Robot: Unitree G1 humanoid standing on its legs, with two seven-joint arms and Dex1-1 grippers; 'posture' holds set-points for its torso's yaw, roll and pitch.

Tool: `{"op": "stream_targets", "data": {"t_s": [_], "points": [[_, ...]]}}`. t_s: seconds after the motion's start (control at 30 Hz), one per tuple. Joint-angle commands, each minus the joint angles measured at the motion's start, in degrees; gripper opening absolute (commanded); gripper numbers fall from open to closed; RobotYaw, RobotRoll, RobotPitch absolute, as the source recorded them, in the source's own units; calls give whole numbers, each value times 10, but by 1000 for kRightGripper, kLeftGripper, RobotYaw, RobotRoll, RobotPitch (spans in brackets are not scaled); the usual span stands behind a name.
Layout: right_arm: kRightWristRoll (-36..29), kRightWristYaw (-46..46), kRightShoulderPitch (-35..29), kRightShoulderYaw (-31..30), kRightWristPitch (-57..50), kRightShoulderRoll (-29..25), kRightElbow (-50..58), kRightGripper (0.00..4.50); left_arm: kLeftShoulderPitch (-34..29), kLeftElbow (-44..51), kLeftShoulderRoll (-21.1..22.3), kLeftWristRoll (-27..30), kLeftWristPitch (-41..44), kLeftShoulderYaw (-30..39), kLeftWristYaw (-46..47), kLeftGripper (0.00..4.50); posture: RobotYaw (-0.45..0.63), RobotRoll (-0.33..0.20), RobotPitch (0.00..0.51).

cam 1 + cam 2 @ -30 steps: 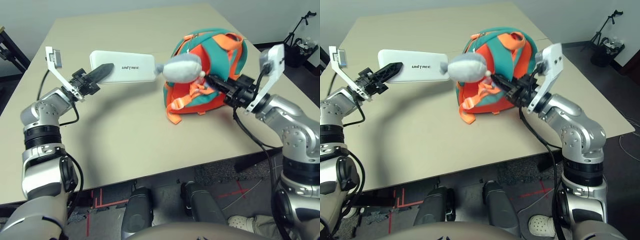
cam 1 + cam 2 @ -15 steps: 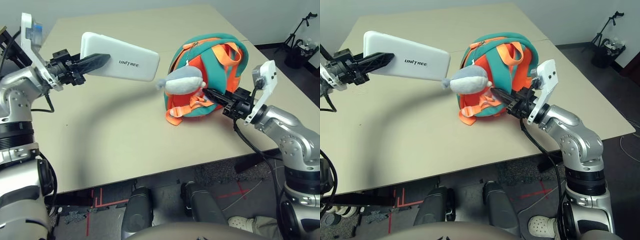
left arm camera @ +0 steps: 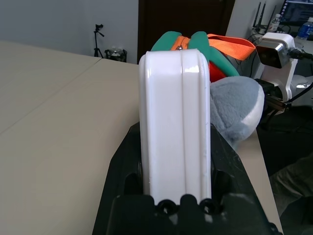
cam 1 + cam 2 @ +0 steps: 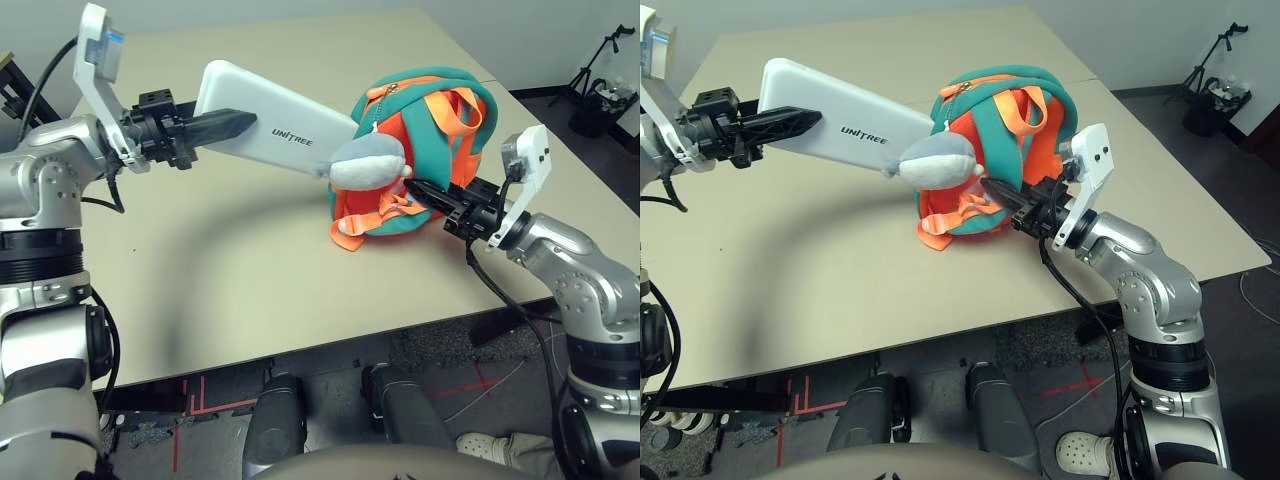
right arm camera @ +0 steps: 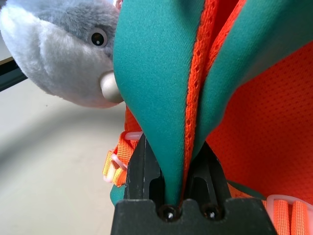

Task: Put the pencil case into the backpack and zip it.

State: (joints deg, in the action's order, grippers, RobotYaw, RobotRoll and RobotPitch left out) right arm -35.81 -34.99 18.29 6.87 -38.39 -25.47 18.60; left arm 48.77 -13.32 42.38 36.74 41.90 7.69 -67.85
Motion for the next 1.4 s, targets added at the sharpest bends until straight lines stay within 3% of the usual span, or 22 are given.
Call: {"op": "stream_targets", "data": {"t_s": [0.03, 0.6, 0.83, 1.1, 1.4], "points": [[0, -1, -10, -7, 6, 4, 1, 235, 21, -10, -17, -8, -18, -13, -11, 1400, -136, 0, 85], [3, 6, -21, -7, 9, 8, 14, 233, 63, -112, -176, -63, -104, -60, -1, 1388, -178, 0, 78], [1, 8, -24, -2, 6, 2, 20, 233, 63, -150, -215, -97, -143, -75, 5, 1388, -192, 0, 81], [1, 5, -22, -6, 1, -1, 19, 232, 57, -133, -206, -102, -118, -73, 13, 4417, -173, 0, 90], [3, 0, -17, -13, 2, -1, 12, 232, 36, -51, -162, -69, -71, -25, 39, 4500, -161, 0, 103]]}}
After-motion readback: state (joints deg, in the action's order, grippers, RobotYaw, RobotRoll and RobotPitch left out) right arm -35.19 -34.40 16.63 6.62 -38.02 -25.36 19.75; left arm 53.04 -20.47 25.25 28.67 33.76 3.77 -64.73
